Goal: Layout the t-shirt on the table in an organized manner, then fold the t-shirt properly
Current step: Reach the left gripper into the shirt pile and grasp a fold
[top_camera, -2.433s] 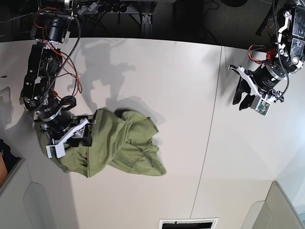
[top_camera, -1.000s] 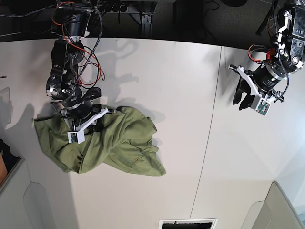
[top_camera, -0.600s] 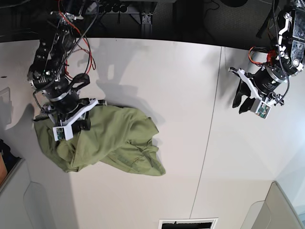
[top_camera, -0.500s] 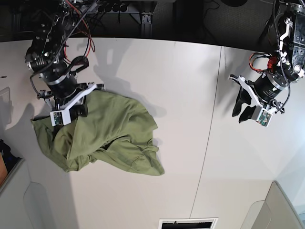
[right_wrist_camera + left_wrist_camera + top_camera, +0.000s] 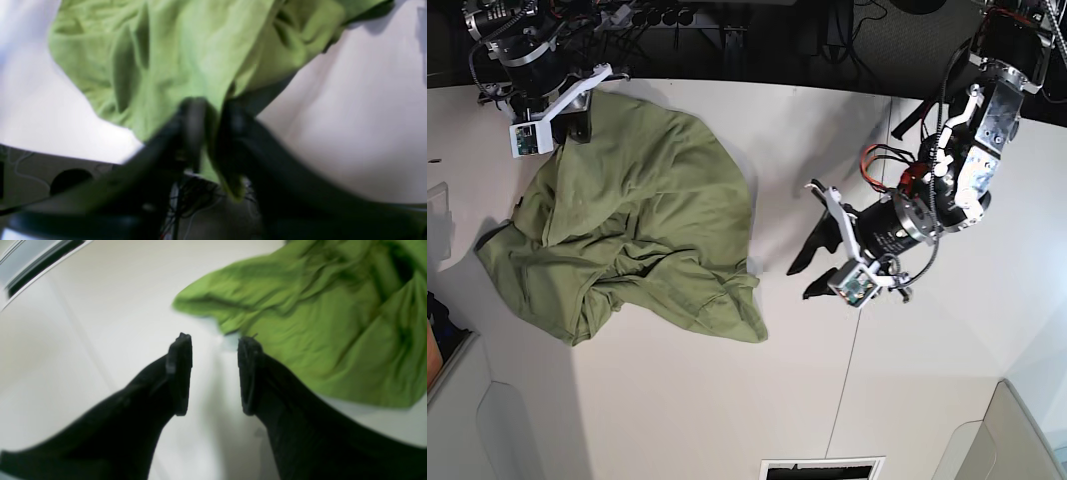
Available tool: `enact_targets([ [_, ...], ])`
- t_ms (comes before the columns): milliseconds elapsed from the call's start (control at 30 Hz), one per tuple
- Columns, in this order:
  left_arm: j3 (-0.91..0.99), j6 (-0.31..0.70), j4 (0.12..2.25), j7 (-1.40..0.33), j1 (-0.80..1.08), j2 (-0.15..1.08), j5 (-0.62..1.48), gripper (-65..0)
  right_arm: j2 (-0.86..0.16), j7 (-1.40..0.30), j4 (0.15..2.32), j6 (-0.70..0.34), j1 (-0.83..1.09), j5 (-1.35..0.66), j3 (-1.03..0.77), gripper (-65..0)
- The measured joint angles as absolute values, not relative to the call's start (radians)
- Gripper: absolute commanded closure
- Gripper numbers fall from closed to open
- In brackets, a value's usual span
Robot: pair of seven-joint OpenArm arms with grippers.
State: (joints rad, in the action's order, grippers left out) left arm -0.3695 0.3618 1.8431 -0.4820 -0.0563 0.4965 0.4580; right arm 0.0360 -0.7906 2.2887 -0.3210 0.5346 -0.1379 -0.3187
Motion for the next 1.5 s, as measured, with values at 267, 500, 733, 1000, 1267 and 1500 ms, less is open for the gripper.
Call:
enact_targets([
  [267, -0.601, 0.337, 1.494, -0.44, -0.242, 0.307, 0.302, -25.8, 0.036, -0.789, 2.288, -0.316, 0.543, -0.165, -0.319, -21.9],
  [500, -0.664, 0.34, 1.293, -0.36, -0.312, 0.204, 0.266, -25.8, 0.047, -0.757, 2.288, -0.265, 0.521, -0.159, -0.319, -21.9],
  [733, -0.662, 0.346, 1.083, -0.254, -0.372, 0.182, 0.253, -25.8, 0.083, -0.786, 2.333, -0.262, 0.507, -0.161, -0.319, -21.9],
  [1000, -0.662, 0.345, 1.018, -0.229, -0.416, 0.216, 0.245, -25.8, 0.086, -0.707, 2.321, -0.263, 0.453, -0.184, -0.315, -14.4],
  [1267, -0.66, 0.341, 1.015, -0.234, -0.415, 0.23, 0.237, -25.8, 0.083, -0.689, 1.938, -0.299, 0.252, -0.093, -0.315, 0.0],
  [1500, -0.662, 0.3, 1.018, -0.223, -0.416, 0.291, 0.243, -25.8, 0.084, -0.759, 1.901, -0.322, 0.249, -0.102, -0.314, 0.0],
])
